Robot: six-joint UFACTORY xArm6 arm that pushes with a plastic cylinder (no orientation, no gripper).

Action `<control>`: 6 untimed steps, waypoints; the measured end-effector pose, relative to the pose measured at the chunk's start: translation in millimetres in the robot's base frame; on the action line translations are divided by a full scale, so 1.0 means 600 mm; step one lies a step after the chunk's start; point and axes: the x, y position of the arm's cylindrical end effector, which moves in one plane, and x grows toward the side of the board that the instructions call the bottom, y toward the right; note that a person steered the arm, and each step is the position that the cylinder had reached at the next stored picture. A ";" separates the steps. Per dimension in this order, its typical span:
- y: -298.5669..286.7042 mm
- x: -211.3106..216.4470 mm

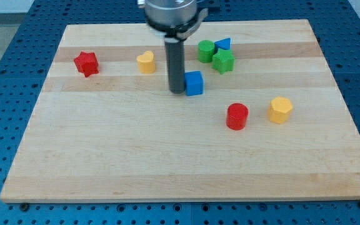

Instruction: Push the blue cube into the green blocks

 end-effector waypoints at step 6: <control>0.039 -0.009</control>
